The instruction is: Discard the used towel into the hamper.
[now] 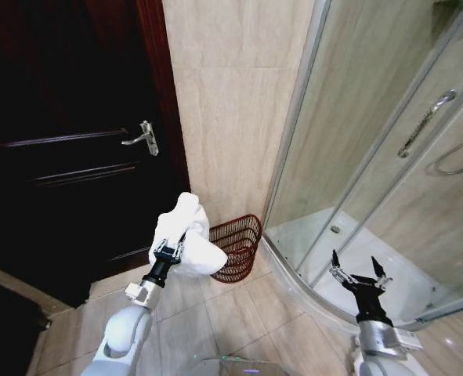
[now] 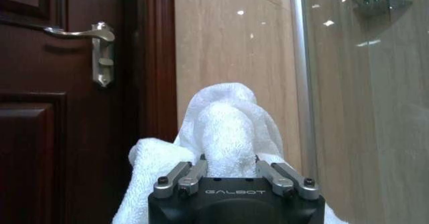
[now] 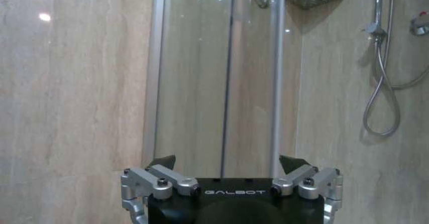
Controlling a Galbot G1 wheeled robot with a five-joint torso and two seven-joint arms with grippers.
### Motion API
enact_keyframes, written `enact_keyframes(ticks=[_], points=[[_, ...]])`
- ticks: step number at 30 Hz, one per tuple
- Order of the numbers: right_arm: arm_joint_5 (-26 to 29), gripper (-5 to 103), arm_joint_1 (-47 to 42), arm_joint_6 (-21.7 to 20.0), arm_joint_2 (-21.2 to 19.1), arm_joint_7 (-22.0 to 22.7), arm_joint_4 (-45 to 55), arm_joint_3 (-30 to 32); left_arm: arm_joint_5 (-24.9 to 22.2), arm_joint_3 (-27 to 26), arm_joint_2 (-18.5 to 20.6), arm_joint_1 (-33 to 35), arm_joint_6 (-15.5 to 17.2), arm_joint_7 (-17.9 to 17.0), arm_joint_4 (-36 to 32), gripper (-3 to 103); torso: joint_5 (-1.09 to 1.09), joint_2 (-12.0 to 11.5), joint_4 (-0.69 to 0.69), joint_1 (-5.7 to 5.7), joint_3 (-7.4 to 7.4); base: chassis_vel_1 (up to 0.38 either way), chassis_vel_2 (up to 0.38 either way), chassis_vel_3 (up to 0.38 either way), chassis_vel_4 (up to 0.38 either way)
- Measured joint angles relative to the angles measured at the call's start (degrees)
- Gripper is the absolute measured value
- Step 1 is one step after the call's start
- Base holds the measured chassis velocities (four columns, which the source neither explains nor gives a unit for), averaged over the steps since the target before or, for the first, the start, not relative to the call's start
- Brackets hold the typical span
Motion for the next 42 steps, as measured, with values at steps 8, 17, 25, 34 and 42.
enact_keyframes(ticks=[8,17,25,34,42], points=[[-0.2,100,0.1,1.1,0.7,-0.5,-0.6,0.2,-0.3,0.2,0.5,-0.4,-0.1,0.0,0.6,24,0.02,0.0,-0.01,-0.01,0.00,-0.073,-0.107,0.080,0.072],[-0.2,100,0.6,0.8,1.0,-0.1,-0.3,0.2,-0.3,0.9,1.0,-0.7,0.7,0.0,1.2,24,0.00,-1.3,-0.02,-0.59,-0.73,0.008,0.013,-0.003,-0.008],[-0.6,100,1.1,-1.1,0.8,0.7,-0.3,-0.3,-0.4,1.1,1.3,-1.2,0.9,-0.2,1.9,24,0.01,-3.5,-0.01,-1.55,-2.00,0.000,0.000,0.000,0.000],[-0.9,100,1.8,-1.3,0.8,1.0,-1.5,-0.5,-0.8,1.6,1.1,-2.4,0.0,0.0,4.0,24,0.00,-5.8,-0.01,-2.46,-3.30,0.000,0.000,0.000,0.000],[-0.9,100,2.6,-1.5,0.7,1.0,-3.2,-0.7,-1.3,1.9,1.0,-4.5,-0.7,0.6,6.6,24,0.00,-8.1,-0.01,-3.39,-4.70,0.000,0.000,0.000,0.000]])
